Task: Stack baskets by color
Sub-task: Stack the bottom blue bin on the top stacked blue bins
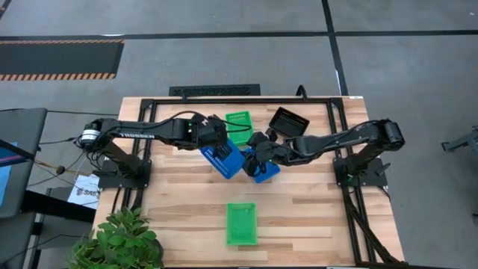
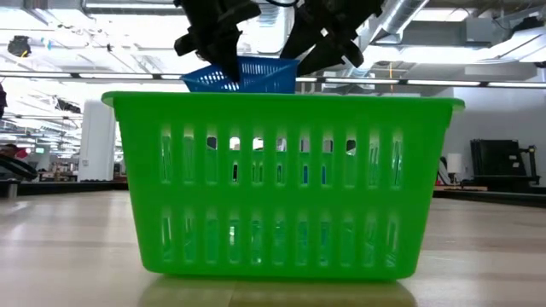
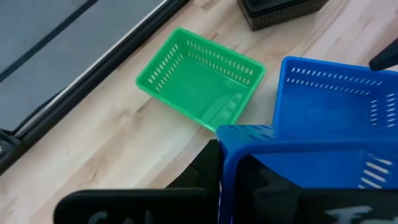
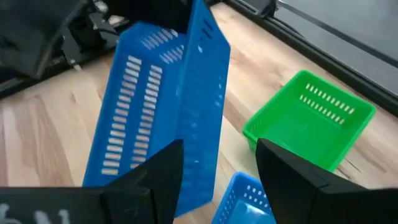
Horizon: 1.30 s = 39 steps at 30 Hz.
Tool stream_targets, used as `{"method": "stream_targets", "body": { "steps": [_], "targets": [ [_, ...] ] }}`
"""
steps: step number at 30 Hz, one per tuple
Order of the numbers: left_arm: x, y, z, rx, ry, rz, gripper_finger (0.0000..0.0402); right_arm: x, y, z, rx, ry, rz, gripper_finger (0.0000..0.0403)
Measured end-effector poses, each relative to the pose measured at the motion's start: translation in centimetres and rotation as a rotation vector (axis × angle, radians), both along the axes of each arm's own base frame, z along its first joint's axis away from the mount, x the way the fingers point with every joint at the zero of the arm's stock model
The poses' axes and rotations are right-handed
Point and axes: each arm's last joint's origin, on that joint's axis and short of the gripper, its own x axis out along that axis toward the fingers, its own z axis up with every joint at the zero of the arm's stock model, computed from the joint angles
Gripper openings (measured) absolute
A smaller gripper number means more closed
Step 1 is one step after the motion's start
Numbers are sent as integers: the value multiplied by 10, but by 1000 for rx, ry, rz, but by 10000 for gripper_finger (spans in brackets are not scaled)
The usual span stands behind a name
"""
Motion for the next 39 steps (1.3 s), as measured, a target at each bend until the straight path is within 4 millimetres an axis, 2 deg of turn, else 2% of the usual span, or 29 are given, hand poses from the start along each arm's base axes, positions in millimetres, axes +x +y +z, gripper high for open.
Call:
{"method": "stream_targets", "body": {
  "steps": [11,16,29,39],
  "targets": [
    [3,0,2,3,-28,-23,0,0,-4,1,-3,-5,-9,221],
    [3,3,2,11,-17,-23,0,-2,-4,9,-8,-37,-5,221],
    [2,7,2,27,-13,-7,0,0,-6,15,-69,-27,8,221],
    [6,7,4,20,-62,-9,0,-1,-5,14,-70,-17,10,221]
  ]
}}
